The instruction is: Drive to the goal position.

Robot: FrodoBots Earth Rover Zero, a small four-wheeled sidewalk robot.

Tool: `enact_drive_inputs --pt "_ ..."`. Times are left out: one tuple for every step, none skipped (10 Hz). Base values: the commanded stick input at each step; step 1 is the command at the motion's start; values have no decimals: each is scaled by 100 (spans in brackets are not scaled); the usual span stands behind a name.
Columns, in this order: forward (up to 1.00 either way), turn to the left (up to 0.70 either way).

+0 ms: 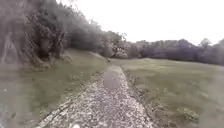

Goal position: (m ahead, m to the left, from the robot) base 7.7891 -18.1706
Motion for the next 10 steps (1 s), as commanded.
enact_drive_inputs --pt "85 1" --pt "85 1" --pt "85 1" --pt "85 1" --pt "85 1" --pt "85 1" --pt "85 1" --pt "85 1" --pt "85 1" --pt "85 1"
